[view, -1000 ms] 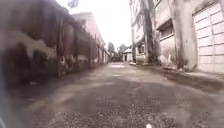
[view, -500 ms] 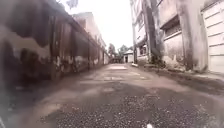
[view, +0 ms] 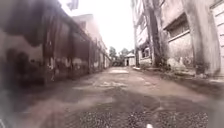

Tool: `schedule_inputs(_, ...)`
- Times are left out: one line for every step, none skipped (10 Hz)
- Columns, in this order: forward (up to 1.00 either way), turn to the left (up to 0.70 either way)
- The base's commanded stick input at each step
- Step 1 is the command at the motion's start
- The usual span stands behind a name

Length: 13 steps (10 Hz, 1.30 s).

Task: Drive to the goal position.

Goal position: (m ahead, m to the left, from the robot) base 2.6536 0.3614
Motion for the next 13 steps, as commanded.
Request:
schedule_inputs(1.00, 0.00)
schedule_inputs(1.00, 0.00)
schedule_inputs(1.00, 0.00)
schedule_inputs(1.00, 0.00)
schedule_inputs(1.00, -0.05)
schedule_inputs(1.00, -0.14)
schedule_inputs(1.00, -0.06)
schedule_inputs(1.00, -0.01)
schedule_inputs(1.00, -0.04)
schedule_inputs(1.00, -0.09)
schedule_inputs(1.00, -0.03)
schedule_inputs(1.00, -0.03)
schedule_inputs(1.00, -0.08)
